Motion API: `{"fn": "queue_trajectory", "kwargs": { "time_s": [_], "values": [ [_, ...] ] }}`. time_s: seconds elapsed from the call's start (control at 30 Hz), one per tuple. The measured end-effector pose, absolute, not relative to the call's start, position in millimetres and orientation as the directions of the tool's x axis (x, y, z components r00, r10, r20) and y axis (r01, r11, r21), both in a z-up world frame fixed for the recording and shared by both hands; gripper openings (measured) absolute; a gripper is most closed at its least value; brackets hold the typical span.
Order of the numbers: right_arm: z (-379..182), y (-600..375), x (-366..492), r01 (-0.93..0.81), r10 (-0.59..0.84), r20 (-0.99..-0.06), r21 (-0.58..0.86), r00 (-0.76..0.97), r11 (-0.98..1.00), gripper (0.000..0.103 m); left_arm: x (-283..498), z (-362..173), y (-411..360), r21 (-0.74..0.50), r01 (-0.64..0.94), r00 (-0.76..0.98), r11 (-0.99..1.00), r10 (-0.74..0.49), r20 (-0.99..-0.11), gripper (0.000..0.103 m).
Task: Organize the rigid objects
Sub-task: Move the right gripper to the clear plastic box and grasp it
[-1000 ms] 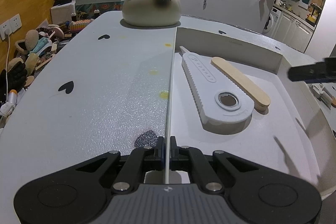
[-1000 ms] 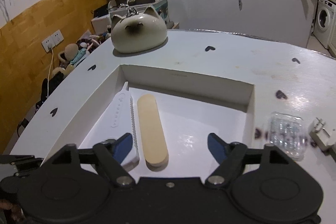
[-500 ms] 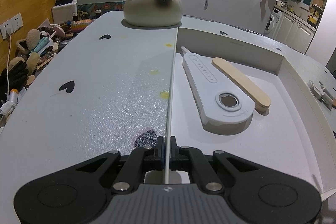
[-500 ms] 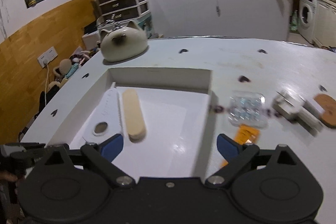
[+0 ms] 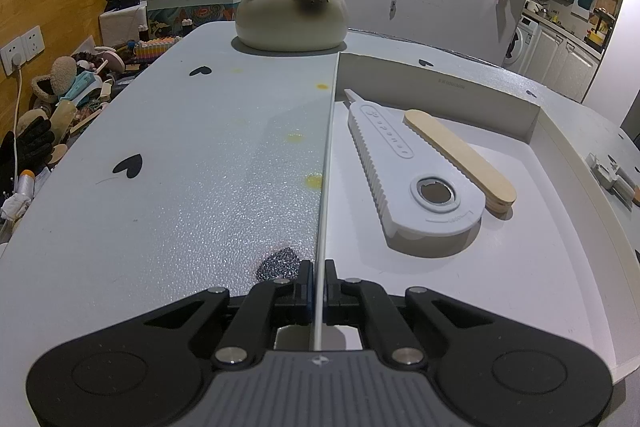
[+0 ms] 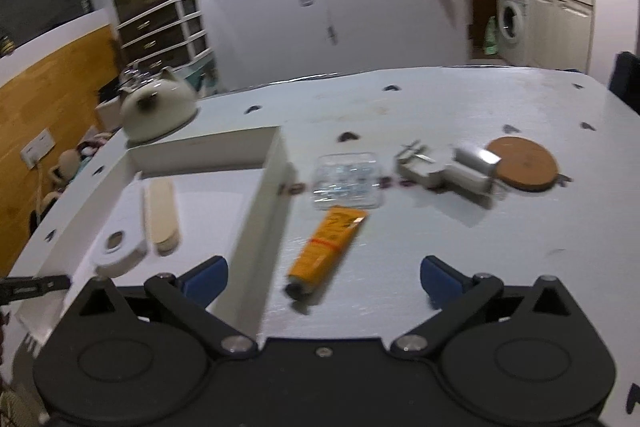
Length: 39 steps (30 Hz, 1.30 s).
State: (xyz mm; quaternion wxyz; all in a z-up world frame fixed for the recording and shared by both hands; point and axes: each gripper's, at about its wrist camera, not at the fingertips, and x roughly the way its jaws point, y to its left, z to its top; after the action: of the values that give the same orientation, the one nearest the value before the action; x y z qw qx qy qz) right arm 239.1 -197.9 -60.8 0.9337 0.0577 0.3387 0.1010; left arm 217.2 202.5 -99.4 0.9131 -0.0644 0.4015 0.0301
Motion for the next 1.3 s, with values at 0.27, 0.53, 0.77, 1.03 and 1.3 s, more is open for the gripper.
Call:
{"fn": "queue_trajectory", "kwargs": {
  "time_s": [0.27, 0.53, 0.77, 1.03, 1.3],
  "values": [
    [-71.5, -211.6, 271.8, -0.124, 0.164, -0.629, 0.108, 0.759, 0.986, 0.103, 217.2, -98.9, 202.4, -0.092, -0.106, 0.675, 0.99, 0.003, -0.738, 0.003],
    [-81.3, -198.4, 335.3, -0.133, 0.171, -0.672, 0.108, 0.72, 0.985, 0.103, 219.9, -98.8, 201.0, -0.087, -0.098, 0.669, 0.991, 0.001, -0.743, 0.003],
    [-93.9, -176.7, 378.9, -0.124, 0.175, -0.717, 0.123, 0.675, 0.985, 0.103, 220.7, -98.5, 198.3, -0.075, -0.102, 0.667, 0.992, 0.012, -0.745, 0.003],
    [-105.2, -165.1, 411.4, -0.078, 0.16, -0.749, 0.144, 0.643, 0.987, 0.097, 219.5, -98.2, 197.7, -0.072, -0.099, 0.671, 0.993, 0.013, -0.741, 0.003],
    [-115.8, -162.3, 409.2, -0.102, 0.148, -0.718, 0.107, 0.68, 0.989, 0.097, 220.4, -97.9, 198.4, -0.074, -0.094, 0.669, 0.993, 0.008, -0.743, 0.003]
  ]
}}
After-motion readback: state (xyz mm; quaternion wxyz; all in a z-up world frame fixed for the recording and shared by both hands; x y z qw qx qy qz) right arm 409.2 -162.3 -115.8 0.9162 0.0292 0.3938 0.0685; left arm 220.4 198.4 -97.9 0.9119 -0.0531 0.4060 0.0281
